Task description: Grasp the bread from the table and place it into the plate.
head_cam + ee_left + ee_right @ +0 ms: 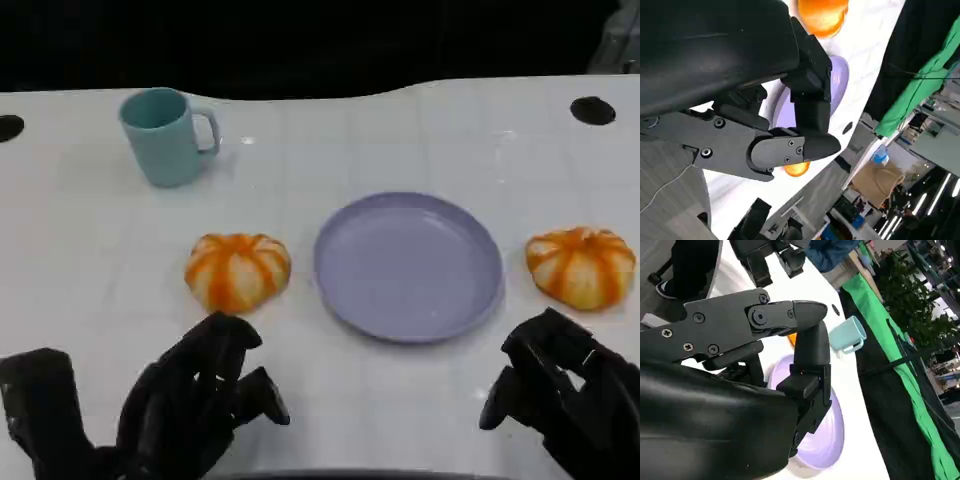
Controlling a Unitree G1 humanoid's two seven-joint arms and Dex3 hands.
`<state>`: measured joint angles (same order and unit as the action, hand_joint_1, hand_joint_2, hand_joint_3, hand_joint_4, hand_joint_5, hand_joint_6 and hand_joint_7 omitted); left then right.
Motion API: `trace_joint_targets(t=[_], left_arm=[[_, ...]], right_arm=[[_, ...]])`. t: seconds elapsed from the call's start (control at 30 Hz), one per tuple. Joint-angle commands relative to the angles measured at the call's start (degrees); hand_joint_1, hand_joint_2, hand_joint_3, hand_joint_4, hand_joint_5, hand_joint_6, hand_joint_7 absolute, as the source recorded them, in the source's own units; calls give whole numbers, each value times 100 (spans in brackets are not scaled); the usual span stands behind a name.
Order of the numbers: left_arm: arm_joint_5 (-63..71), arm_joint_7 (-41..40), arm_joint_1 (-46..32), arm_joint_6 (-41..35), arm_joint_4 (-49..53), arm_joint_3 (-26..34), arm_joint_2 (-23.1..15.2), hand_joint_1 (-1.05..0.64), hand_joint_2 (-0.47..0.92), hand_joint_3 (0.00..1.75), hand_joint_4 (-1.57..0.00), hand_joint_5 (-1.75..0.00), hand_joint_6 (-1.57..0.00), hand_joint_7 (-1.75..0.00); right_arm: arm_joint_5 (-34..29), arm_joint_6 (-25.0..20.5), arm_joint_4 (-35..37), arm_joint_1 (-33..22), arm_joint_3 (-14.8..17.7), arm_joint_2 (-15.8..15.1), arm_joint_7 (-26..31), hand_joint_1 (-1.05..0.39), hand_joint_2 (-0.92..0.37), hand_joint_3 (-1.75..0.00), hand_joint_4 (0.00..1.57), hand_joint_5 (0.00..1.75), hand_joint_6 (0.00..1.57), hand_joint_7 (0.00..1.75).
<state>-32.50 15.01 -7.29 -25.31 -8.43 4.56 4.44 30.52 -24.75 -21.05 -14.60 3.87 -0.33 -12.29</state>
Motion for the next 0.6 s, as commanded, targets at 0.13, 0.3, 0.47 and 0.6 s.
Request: trace_joint_targets(t=[0.13, 0.3, 0.47, 0.6], left_arm=[[6, 52, 40, 63, 0, 24, -58, -57, 92, 44, -86, -175, -65, -175], [-19, 54, 59, 31, 8, 35, -60, -58, 92, 45, -87, -175, -66, -175], [-29, 28, 61, 0, -10, 41, -54, -58, 92, 44, -87, -175, -66, -175], [5, 52, 64, 48, 3, 30, -63, -58, 92, 44, -87, -175, -65, -175]], right_arm=[[-19, 35, -7, 5, 44, -83, -17, -51, -92, -23, 66, 175, 58, 154], [26, -24, 6, 24, 69, -80, 0, -51, -92, -22, 66, 175, 59, 154], [66, -39, 6, 27, 84, -57, 12, -52, -92, -20, 67, 175, 59, 154], [101, -90, -7, 34, 97, -38, 52, -51, -92, -18, 67, 175, 60, 153]])
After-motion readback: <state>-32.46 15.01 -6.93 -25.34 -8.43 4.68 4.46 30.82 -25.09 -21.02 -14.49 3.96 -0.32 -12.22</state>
